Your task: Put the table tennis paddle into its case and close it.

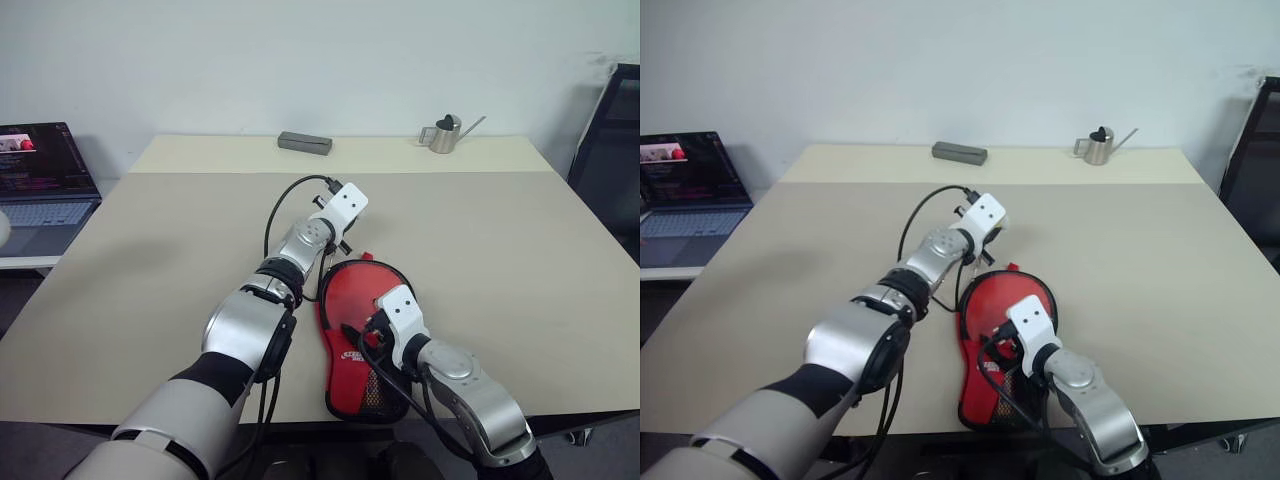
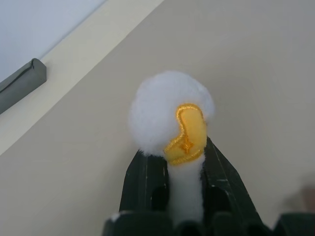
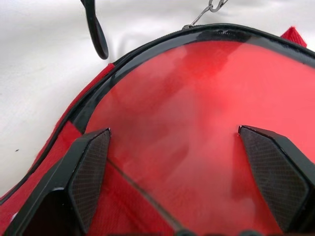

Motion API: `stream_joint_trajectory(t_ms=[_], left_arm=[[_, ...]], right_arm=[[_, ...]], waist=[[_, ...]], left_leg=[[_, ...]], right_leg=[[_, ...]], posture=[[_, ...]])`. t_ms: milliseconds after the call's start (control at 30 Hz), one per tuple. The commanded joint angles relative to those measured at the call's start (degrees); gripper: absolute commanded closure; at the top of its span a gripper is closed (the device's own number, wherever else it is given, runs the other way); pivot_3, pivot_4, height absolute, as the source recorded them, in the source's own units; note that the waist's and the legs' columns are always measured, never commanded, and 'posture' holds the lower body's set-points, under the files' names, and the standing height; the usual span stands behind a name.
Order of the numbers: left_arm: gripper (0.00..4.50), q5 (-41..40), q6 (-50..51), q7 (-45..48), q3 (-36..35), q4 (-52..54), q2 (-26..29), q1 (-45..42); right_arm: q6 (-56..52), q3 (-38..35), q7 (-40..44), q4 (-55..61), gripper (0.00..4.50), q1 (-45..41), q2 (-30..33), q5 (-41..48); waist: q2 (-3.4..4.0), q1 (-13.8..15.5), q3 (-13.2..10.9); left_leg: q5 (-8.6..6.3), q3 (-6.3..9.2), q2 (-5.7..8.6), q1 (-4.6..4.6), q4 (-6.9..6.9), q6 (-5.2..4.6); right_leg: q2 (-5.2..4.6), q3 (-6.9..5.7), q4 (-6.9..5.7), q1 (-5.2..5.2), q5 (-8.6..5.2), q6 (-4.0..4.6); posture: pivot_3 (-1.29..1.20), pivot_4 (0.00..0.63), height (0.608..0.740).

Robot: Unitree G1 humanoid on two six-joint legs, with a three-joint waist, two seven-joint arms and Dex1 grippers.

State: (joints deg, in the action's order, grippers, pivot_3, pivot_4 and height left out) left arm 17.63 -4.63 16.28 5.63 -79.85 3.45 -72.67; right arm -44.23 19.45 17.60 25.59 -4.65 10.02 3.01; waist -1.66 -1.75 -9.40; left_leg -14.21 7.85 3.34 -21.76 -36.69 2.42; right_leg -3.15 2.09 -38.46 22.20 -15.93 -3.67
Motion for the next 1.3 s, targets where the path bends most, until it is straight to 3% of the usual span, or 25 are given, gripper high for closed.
stream_joint_trajectory(t_ms=[33,667,967,1300], left_arm=[[4.25,1.3,-0.9,-1.7,0.2,0.9,-1.3,-2.4],[4.25,3.5,1.4,4.3,2.7,0.8,-6.2,5.6],[1.16,0.8,0.5,6.9,-0.2,1.3,-6.6,4.0],[1.16,-6.3,-1.2,12.0,-7.0,3.1,-2.8,0.2]], right_arm=[[-6.0,2.3,-0.8,-2.9,0.0,4.6,0.5,0.1],[-6.4,2.1,-3.1,-2.6,0.0,4.0,-0.9,0.7],[-5.8,1.9,-3.0,-4.6,0.0,2.2,-1.7,0.8],[-3.2,0.8,-1.6,-9.8,0.0,-2.2,-1.5,0.7]], waist=[[0.0,0.1,0.0],[-0.07,0.0,0.3],[-0.12,0.0,0.5],[-0.11,-0.3,0.5]], left_leg=[[0.0,0.01,0.0,-0.01,0.01,0.0],[0.0,-0.02,0.0,0.09,0.3,0.0],[0.0,-0.01,-0.01,0.35,0.38,0.0],[0.0,-0.03,-0.06,0.78,0.65,0.0]], right_leg=[[0.0,-0.02,0.01,0.0,0.0,0.0],[0.01,-0.09,0.47,-0.18,0.05,-0.08],[0.01,-0.11,0.54,-0.45,0.04,-0.08],[0.02,-0.03,0.72,-0.78,0.04,-0.09]], posture=[[0.0,0.15,0.74],[0.0,0.15,0.74],[0.0,0.15,0.74],[0.0,0.15,0.74]])
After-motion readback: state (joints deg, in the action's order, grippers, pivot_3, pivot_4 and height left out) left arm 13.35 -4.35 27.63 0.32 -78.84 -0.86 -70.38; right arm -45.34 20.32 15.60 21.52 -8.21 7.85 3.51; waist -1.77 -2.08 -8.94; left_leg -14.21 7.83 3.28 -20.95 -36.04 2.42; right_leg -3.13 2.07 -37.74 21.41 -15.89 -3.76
